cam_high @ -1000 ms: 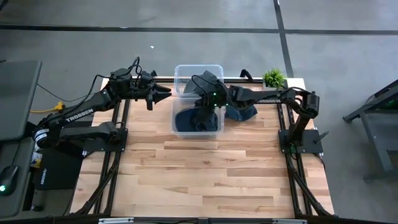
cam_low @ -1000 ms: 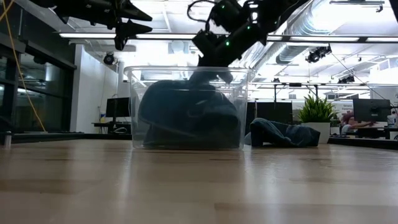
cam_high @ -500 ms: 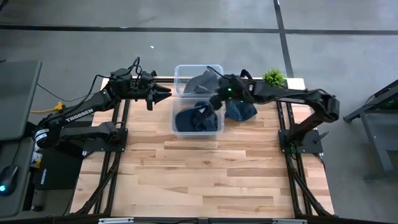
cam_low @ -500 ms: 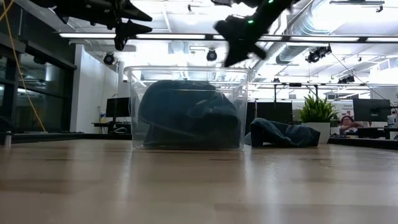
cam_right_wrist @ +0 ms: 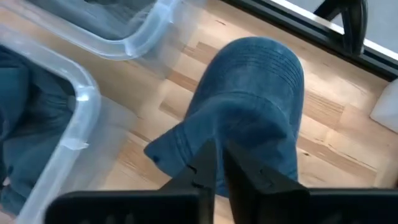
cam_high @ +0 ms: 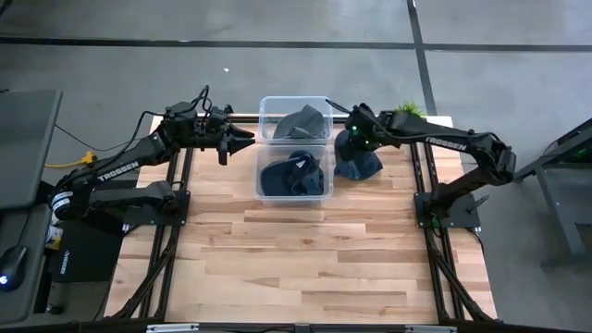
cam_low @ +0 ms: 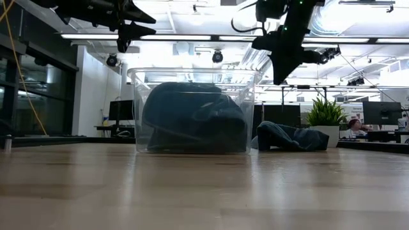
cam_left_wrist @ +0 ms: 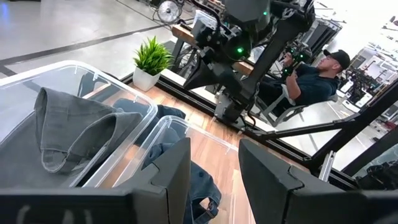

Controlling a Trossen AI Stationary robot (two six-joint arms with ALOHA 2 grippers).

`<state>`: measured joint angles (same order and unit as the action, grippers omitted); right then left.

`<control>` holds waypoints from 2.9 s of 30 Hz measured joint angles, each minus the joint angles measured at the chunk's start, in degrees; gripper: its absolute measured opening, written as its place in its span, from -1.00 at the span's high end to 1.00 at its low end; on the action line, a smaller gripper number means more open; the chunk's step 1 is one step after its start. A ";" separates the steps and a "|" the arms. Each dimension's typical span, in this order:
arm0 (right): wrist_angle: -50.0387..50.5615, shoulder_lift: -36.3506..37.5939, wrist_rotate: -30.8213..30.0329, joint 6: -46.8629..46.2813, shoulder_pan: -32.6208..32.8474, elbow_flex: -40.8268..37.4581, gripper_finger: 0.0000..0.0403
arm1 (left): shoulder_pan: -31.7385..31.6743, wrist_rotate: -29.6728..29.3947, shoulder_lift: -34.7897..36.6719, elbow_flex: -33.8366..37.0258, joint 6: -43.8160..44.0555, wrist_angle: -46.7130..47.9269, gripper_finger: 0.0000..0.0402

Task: Pick & Place hat
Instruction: Put the dark blue cap into the bottom transparent bin

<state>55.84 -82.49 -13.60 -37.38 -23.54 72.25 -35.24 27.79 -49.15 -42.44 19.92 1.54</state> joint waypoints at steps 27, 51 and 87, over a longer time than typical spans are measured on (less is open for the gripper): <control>8.84 0.00 10.58 30.94 -10.08 -4.41 -0.33 | 0.00 0.12 -0.02 0.00 0.02 0.09 0.32; -14.31 0.47 13.58 17.76 -17.58 -24.88 -0.33 | 0.00 -0.50 -0.02 0.00 1.43 1.91 0.32; -19.65 1.19 16.03 8.65 -18.63 -32.54 0.95 | -0.01 0.16 0.00 0.00 1.60 2.01 0.32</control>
<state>36.19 -81.30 2.42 -28.73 -42.18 39.70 -35.25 27.95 -49.15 -42.44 21.52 3.55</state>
